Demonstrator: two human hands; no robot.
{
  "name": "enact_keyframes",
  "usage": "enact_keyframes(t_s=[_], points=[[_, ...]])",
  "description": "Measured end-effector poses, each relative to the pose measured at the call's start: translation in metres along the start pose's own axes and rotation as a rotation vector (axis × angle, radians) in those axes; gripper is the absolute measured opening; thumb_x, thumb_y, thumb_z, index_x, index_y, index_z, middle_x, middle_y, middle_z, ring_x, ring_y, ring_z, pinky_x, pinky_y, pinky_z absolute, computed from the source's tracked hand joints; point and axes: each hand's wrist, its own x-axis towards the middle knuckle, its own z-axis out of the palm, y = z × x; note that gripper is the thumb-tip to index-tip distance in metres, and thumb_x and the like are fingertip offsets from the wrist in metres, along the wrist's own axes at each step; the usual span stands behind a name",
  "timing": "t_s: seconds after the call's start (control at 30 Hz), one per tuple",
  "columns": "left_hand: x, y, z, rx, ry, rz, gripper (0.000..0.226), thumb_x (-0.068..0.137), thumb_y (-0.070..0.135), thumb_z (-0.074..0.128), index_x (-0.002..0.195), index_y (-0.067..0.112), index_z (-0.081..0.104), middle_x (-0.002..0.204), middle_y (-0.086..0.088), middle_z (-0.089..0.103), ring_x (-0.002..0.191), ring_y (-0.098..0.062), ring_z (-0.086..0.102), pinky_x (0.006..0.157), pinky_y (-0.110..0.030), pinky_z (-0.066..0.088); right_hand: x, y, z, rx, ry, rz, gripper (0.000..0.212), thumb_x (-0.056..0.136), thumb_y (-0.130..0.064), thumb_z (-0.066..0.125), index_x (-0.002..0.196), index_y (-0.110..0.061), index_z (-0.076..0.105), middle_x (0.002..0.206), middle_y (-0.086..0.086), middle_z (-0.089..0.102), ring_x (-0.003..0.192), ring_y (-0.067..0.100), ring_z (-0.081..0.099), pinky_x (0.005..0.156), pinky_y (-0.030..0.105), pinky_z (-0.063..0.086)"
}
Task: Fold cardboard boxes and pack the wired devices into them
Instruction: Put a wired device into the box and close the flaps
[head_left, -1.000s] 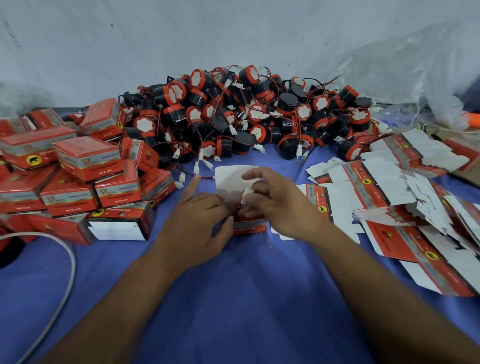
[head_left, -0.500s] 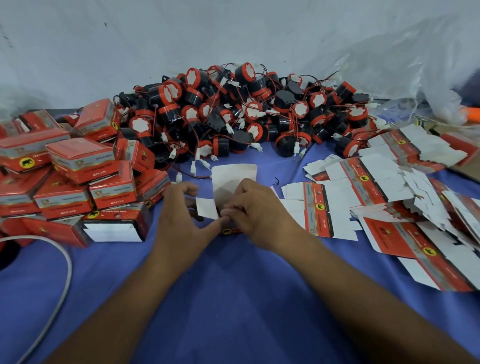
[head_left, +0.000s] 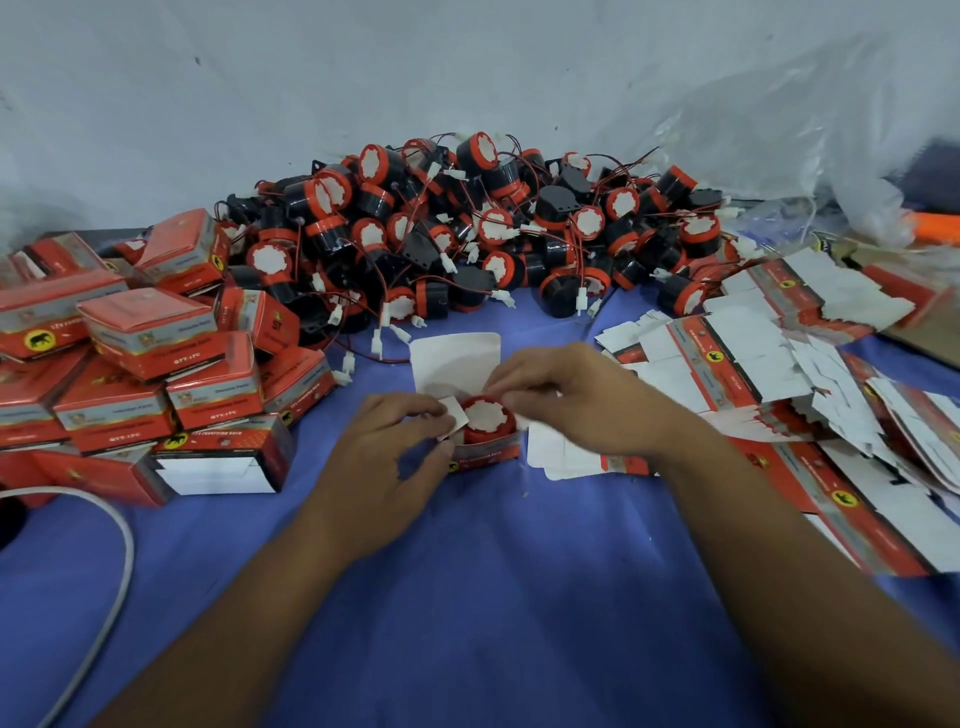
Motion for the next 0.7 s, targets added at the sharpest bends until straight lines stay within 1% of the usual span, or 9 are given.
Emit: enact_keyframes(t_s=[0.1, 0.2, 0.27, 0.3, 0.37, 0.47, 0.53, 0.63, 0.7], points=[[0.000, -0.002, 0.002, -0.067, 0.002, -0.056, 0.034, 0.092, 0.037, 0.056, 0.102, 0.011, 0.076, 0.114, -0.001, 0.062, 0.108, -0.019, 0.052, 0.093, -0.028, 0.041, -0.001, 0.018, -0.005, -0.020, 0.240, 0.189, 0.024, 0.097, -0.020, 0.065, 0.121, -0.020, 0.069, 0.108, -0.009, 0.062, 0.093, 0.009, 0.063, 0.086, 0.027, 0.051], [0.001, -0.002, 0.007, -0.113, -0.001, -0.113, 0.029, 0.091, 0.037, 0.058, 0.095, 0.012, 0.073, 0.116, 0.000, 0.052, 0.113, -0.016, 0.048, 0.097, -0.030, 0.037, 0.001, 0.027, 0.006, 0.221, 0.172, 0.374, 0.026, 0.095, -0.026, 0.069, 0.119, -0.019, 0.063, 0.083, -0.008, 0.064, 0.071, 0.007, 0.061, 0.068, 0.027, 0.050], [0.002, -0.001, 0.010, -0.190, 0.002, -0.158, 0.019, 0.090, 0.029, 0.063, 0.091, 0.010, 0.069, 0.113, 0.000, 0.049, 0.112, -0.011, 0.050, 0.096, -0.023, 0.038, 0.003, 0.025, 0.013, 0.346, 0.124, 0.344, 0.022, 0.091, -0.028, 0.073, 0.109, -0.020, 0.063, 0.062, -0.010, 0.058, 0.056, 0.007, 0.054, 0.056, 0.022, 0.046], [0.003, 0.001, 0.012, -0.209, 0.022, -0.172, 0.014, 0.089, 0.024, 0.064, 0.088, 0.010, 0.067, 0.110, 0.001, 0.048, 0.107, -0.006, 0.051, 0.092, -0.017, 0.039, 0.004, 0.023, 0.017, 0.380, 0.113, 0.307, 0.023, 0.090, -0.030, 0.074, 0.106, -0.019, 0.063, 0.059, -0.010, 0.055, 0.054, 0.009, 0.051, 0.055, 0.022, 0.044], [0.004, 0.004, 0.013, -0.265, 0.087, -0.257, 0.009, 0.088, 0.011, 0.069, 0.081, 0.013, 0.065, 0.104, 0.004, 0.049, 0.098, 0.000, 0.054, 0.081, -0.009, 0.041, 0.007, 0.018, 0.022, 0.453, 0.095, 0.232, 0.028, 0.089, -0.037, 0.074, 0.104, -0.016, 0.063, 0.062, -0.010, 0.055, 0.056, 0.010, 0.050, 0.057, 0.023, 0.043], [0.007, 0.006, 0.015, -0.352, 0.145, -0.414, 0.019, 0.084, 0.003, 0.070, 0.076, 0.018, 0.062, 0.103, 0.006, 0.049, 0.094, 0.000, 0.055, 0.076, -0.020, 0.046, 0.008, 0.015, 0.026, 0.537, 0.080, 0.158, 0.025, 0.097, -0.037, 0.064, 0.106, -0.014, 0.065, 0.072, -0.007, 0.064, 0.061, 0.010, 0.056, 0.061, 0.025, 0.048], [0.007, 0.006, 0.015, -0.374, 0.131, -0.428, 0.020, 0.086, 0.004, 0.070, 0.076, 0.020, 0.062, 0.105, 0.006, 0.047, 0.094, 0.001, 0.054, 0.079, -0.023, 0.049, 0.008, 0.018, 0.031, 0.503, 0.105, 0.176, 0.021, 0.097, -0.031, 0.065, 0.110, -0.016, 0.062, 0.073, -0.009, 0.065, 0.061, 0.007, 0.057, 0.061, 0.023, 0.048], [0.008, 0.006, 0.014, -0.415, 0.117, -0.409, 0.020, 0.088, 0.011, 0.071, 0.074, 0.024, 0.066, 0.114, 0.018, 0.044, 0.101, 0.005, 0.053, 0.077, -0.012, 0.047, 0.011, 0.021, 0.044, 0.403, 0.120, 0.298, 0.044, 0.087, -0.032, 0.077, 0.120, -0.024, 0.050, 0.093, -0.002, 0.064, 0.071, 0.010, 0.060, 0.061, 0.025, 0.049], [0.010, 0.004, 0.013, -0.448, 0.099, -0.396, 0.018, 0.089, 0.015, 0.071, 0.073, 0.023, 0.066, 0.110, 0.019, 0.053, 0.098, 0.001, 0.058, 0.072, -0.012, 0.047, 0.011, 0.020, 0.050, 0.408, 0.131, 0.289, 0.055, 0.086, -0.029, 0.079, 0.129, -0.032, 0.043, 0.106, 0.000, 0.062, 0.072, 0.014, 0.062, 0.057, 0.025, 0.050]])
